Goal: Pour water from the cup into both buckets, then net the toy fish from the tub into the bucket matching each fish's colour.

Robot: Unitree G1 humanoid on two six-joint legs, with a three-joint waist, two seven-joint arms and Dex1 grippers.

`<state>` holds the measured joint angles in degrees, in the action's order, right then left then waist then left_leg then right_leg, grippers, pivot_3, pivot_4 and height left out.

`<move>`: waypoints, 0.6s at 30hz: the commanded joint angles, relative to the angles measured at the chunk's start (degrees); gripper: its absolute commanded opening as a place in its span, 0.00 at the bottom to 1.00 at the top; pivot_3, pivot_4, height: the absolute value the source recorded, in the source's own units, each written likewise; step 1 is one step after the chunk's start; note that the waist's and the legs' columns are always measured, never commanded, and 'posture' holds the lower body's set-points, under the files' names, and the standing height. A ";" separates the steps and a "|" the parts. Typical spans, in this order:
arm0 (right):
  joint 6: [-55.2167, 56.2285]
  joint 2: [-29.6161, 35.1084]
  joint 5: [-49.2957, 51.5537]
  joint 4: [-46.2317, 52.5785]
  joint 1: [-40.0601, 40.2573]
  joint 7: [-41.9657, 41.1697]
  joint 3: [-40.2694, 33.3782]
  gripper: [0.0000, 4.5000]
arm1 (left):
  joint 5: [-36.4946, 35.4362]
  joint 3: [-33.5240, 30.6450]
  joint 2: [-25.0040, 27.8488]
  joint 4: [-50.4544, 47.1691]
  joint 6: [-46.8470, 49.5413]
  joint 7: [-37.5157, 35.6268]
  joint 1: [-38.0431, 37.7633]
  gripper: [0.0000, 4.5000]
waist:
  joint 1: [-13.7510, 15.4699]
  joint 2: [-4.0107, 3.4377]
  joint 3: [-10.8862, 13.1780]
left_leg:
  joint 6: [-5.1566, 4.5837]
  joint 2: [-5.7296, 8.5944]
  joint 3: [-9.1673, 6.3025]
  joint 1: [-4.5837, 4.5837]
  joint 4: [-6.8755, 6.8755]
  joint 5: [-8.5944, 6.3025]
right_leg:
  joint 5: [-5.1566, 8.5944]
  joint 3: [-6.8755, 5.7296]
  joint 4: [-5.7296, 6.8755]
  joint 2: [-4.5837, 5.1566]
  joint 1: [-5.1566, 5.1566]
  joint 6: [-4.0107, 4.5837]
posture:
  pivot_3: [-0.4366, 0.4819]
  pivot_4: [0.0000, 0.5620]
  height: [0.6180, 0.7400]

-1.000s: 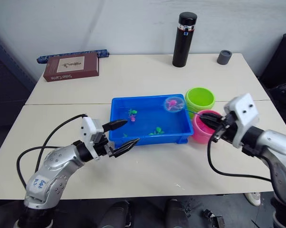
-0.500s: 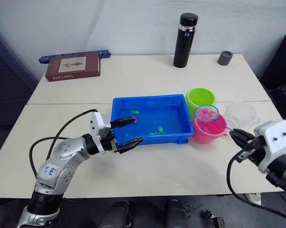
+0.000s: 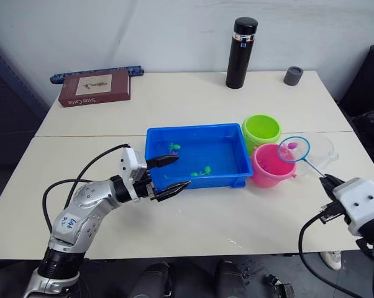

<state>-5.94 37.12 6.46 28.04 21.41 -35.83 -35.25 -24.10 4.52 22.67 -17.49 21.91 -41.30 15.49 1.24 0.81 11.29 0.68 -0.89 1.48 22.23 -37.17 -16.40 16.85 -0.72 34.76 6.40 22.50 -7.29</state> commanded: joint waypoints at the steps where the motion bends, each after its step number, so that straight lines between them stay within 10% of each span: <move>1: 6.24 0.26 -2.89 -1.36 1.41 0.40 -0.12 0.00 | 0.38 -0.07 -0.11 -1.59 -1.15 0.39 -0.39 0.99 | 0.01 0.00 0.00 | 0.00 0.00 0.00 0.00 0.00 0.00 | 0.00 0.00 0.00 0.00 -0.01 0.00 | 0.48 0.27 1.00; 18: 36.05 5.87 -24.10 -14.00 0.45 12.93 -0.41 0.00 | 0.50 -0.01 0.05 -1.99 -1.34 1.10 -1.01 0.99 | -0.05 0.00 0.00 | 0.03 0.02 0.04 -0.05 -0.01 0.03 | -0.01 0.03 0.01 0.01 -0.03 -0.01 | 0.48 0.27 1.00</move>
<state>26.78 42.27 -15.96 14.03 21.46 -24.81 -34.11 -23.95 4.53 22.69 -17.51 21.75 -40.21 14.85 1.19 0.82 11.29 0.71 -0.87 1.52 22.18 -37.19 -16.37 16.84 -0.68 34.76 6.41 22.47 -7.31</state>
